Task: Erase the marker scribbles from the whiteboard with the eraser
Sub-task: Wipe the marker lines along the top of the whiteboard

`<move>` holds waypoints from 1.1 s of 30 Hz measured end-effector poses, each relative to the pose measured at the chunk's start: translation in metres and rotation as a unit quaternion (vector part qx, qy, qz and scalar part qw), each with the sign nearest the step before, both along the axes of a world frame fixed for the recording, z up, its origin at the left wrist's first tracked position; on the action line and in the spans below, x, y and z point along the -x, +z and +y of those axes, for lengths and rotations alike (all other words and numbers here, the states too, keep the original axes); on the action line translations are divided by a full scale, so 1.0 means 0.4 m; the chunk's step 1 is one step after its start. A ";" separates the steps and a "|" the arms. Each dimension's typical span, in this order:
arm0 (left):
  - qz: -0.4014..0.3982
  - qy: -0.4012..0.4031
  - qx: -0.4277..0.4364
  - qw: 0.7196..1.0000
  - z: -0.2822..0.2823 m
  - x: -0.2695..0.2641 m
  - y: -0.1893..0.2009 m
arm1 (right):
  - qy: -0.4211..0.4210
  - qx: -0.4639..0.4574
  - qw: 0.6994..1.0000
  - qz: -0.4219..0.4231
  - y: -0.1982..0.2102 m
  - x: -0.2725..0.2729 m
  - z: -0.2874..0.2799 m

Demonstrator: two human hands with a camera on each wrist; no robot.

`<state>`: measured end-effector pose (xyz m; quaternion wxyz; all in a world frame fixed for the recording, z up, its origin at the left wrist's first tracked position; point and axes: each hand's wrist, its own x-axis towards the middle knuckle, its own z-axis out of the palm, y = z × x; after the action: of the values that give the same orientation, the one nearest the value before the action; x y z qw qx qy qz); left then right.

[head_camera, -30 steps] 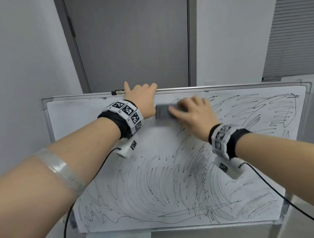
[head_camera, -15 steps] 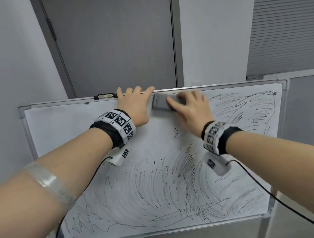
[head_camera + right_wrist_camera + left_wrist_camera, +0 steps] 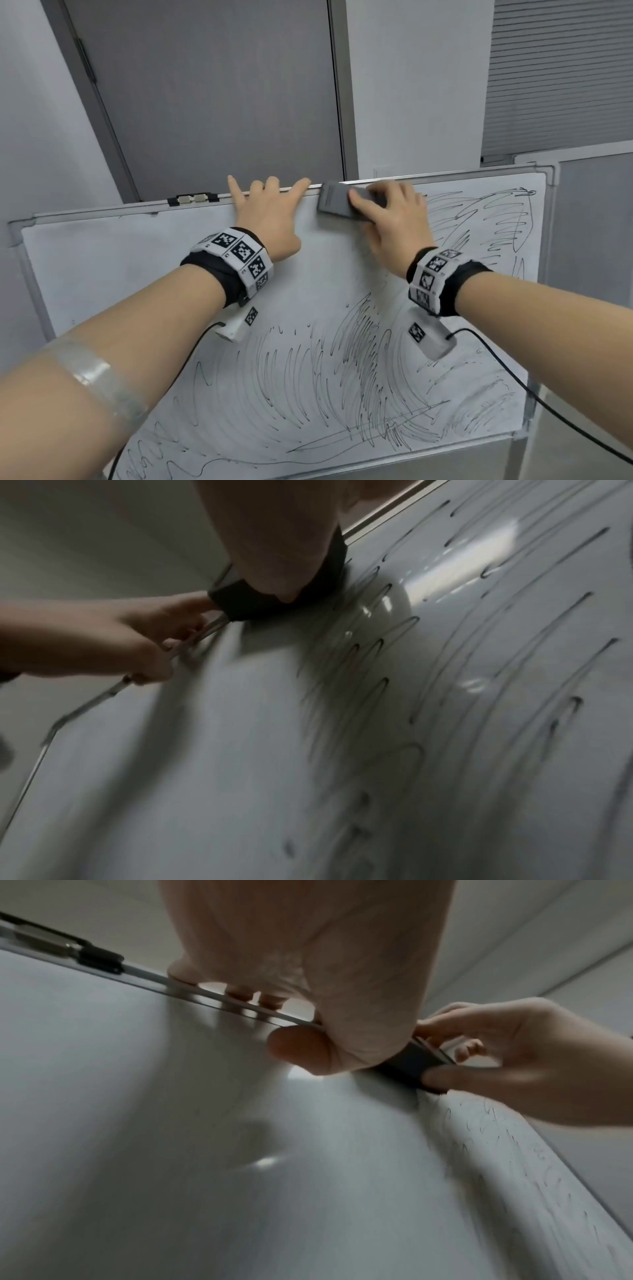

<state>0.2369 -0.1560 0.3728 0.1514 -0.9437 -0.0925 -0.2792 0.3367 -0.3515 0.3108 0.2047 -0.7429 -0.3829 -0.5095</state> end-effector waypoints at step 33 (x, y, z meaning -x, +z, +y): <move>-0.032 -0.026 -0.012 0.999 -0.159 -0.100 -0.016 | 0.003 0.329 0.940 -0.094 -0.157 -0.053 -0.173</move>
<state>0.2769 -0.2198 0.3664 0.1526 -0.9343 -0.0698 -0.3146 0.3577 -0.4206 0.2481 -0.0867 -0.7163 -0.5491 -0.4217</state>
